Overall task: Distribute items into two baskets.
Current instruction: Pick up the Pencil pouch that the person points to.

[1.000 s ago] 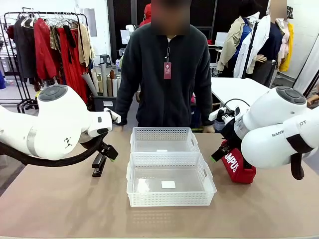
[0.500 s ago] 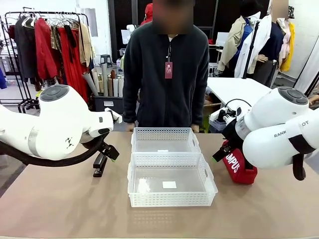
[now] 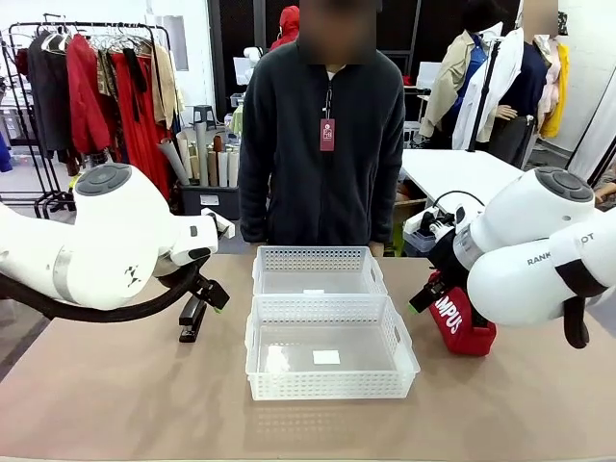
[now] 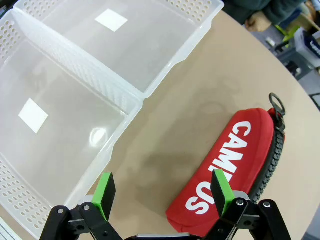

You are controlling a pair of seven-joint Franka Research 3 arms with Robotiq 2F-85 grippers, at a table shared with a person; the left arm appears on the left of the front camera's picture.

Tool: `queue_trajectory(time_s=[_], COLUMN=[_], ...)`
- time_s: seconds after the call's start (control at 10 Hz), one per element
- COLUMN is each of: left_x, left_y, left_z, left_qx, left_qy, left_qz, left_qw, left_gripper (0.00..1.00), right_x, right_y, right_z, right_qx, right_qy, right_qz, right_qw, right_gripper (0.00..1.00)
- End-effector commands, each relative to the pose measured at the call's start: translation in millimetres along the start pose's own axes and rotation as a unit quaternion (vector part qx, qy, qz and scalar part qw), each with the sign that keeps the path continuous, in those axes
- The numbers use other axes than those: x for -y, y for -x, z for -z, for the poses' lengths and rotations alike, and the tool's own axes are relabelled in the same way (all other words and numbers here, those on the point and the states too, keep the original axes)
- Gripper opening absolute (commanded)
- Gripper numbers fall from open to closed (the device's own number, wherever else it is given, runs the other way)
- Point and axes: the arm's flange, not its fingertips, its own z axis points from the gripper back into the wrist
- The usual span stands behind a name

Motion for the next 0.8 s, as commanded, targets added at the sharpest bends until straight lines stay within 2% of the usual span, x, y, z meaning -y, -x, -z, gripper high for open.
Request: queue_trajectory(time_s=[0.0, 0.7], left_x=[0.0, 0.0], left_y=[0.0, 0.0], left_z=[-0.2, -0.2], left_qx=[0.0, 0.0], left_qy=[0.0, 0.0], left_qz=[0.0, 0.0], left_qw=[1.0, 1.0], left_gripper=[1.0, 1.0], right_x=[0.1, 0.1], right_y=[-0.1, -0.1], right_z=[-0.3, -0.3], right_qx=[0.0, 0.0], right_qy=[0.0, 0.0], right_qz=[0.0, 0.0], right_qw=[1.0, 1.0], right_gripper=[1.0, 1.0])
